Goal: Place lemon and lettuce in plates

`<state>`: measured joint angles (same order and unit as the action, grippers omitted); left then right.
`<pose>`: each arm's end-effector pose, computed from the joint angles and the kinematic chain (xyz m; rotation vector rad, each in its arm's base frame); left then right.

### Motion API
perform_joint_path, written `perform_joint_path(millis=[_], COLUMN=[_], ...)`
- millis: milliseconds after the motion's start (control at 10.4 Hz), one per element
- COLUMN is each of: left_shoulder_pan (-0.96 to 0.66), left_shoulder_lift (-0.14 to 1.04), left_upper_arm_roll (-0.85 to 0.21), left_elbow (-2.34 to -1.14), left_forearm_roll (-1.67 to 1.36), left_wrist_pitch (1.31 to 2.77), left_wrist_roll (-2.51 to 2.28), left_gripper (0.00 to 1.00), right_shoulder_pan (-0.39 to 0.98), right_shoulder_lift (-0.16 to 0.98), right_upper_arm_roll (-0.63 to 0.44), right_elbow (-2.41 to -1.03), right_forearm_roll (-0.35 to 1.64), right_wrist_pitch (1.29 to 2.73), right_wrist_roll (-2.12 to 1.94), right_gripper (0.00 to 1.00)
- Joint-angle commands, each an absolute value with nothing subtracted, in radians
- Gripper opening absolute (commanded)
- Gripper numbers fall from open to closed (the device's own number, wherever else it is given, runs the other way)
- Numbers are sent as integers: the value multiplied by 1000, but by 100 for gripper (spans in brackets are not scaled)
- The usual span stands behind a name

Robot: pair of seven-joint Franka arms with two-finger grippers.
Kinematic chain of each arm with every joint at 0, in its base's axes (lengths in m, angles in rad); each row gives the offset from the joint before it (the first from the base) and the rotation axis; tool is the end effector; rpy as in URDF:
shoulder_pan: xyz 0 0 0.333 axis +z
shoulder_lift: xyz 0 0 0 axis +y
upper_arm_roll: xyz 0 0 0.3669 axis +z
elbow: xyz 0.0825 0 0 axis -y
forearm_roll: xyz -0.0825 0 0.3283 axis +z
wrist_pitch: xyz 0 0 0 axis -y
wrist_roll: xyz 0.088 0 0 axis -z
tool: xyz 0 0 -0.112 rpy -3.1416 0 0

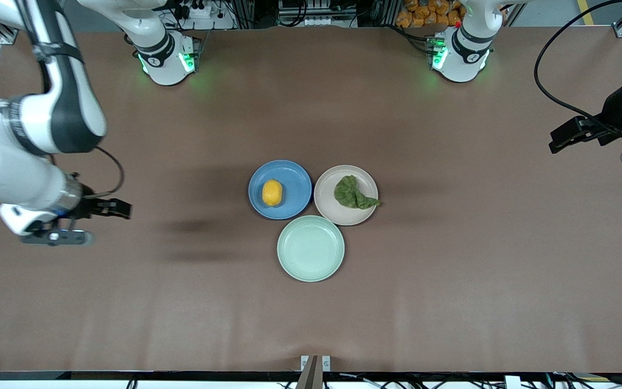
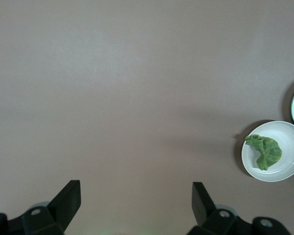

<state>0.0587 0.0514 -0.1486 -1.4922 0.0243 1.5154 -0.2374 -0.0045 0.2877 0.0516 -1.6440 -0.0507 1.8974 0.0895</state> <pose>0.5102 -0.0405 0.6724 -3.1118 -0.2316 0.0383 0.6033 0.0206 0.5080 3.1056 -0.0422 -0.0489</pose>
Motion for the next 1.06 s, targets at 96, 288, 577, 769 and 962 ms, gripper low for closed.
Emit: perform_joint_path(millis=[96,288,577,769,962], left_shoulder_pan=[57,55,58,61,63], left_shoulder_lift=[38,38,34,31,29], left_upper_arm_roll=[-146,-144,-161,-173,-173], left_elbow=[-1490,-1467,-1466,-1466,-1466], left_forearm_roll=[8,8,14,18,17], left_wrist_pitch=[1517,1517,1517,1517,1517], left_wrist_roll=[-215,-215,-209,-209,-207], left_gripper=[100,100,100,100,100], right_shoulder_pan=[-41,-60,-45,-40,-9], right_shoulder_lift=[187,135,60,25,26], right_upper_arm_roll=[6,-9,-43,-48,-78], right_elbow=[-1686,-1690,-1675,-1654,-1594], right_forearm_roll=[-67,-71,-54,-45,-25], right_wrist_pitch=[1899,1878,1769,1668,1570], right_wrist_roll=[22,-18,-20,-18,-18], right_gripper=[100,100,100,100,100])
